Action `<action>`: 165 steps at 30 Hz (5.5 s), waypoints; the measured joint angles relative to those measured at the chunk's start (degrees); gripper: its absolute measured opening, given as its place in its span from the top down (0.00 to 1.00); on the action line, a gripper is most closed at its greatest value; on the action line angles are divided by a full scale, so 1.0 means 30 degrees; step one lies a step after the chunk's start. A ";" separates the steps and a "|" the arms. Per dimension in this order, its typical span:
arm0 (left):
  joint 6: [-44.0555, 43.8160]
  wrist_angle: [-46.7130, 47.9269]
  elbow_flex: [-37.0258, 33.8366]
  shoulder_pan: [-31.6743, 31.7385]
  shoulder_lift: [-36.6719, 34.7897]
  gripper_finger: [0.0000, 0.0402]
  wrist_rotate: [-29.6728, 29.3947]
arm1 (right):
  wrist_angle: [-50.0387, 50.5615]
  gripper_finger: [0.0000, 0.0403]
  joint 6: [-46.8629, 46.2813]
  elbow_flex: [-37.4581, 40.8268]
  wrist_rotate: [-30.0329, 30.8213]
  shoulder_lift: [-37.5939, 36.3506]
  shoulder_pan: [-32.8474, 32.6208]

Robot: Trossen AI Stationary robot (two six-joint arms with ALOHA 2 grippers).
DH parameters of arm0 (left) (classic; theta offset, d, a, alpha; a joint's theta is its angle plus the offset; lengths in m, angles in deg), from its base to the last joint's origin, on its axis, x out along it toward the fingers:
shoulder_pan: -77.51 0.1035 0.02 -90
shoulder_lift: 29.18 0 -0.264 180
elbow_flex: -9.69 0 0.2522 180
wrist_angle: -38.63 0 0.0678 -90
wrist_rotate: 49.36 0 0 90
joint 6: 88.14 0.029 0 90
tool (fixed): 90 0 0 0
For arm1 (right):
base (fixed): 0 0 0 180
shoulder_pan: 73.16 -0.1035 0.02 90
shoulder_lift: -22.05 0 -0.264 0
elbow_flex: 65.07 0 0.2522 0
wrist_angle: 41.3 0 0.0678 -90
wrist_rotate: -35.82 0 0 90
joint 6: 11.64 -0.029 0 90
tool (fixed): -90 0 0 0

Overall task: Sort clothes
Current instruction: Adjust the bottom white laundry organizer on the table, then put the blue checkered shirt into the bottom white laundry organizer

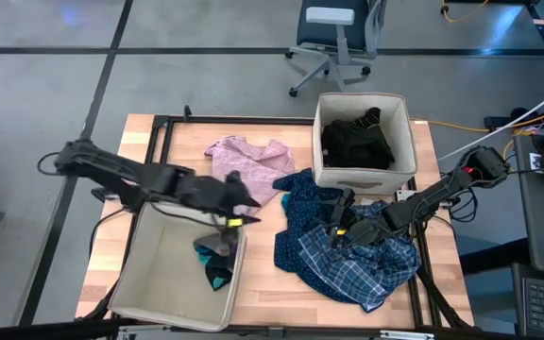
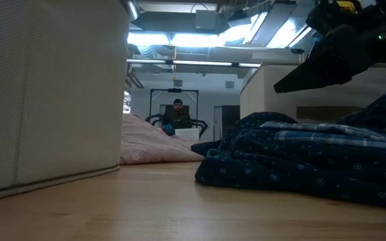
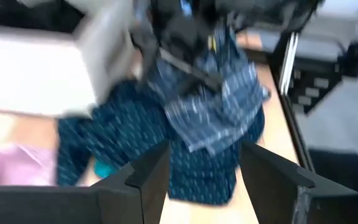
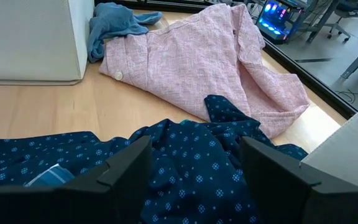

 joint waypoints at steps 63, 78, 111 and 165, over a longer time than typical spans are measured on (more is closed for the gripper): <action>0.5346 -1.3352 -0.7244 -0.0421 0.0456 0.55 -0.3134 | 1.2067 0.40 -0.1459 -0.6517 -0.9063 -0.2011 -0.0023; 0.5343 -1.4204 -0.8051 -0.0469 0.0456 0.55 -0.3221 | 1.9393 0.40 -0.7497 -0.7010 -1.5766 -0.1883 -0.0954; 0.4982 -1.4000 -0.8043 -0.0309 0.0456 0.55 -0.3232 | 1.6948 0.40 -1.0306 -0.3949 -1.2049 -0.1728 -0.3891; 1.3271 -1.3581 -0.8021 0.3086 0.0456 0.55 -0.1988 | 1.2120 0.98 -0.2203 -0.3191 -0.6246 -0.3781 0.0757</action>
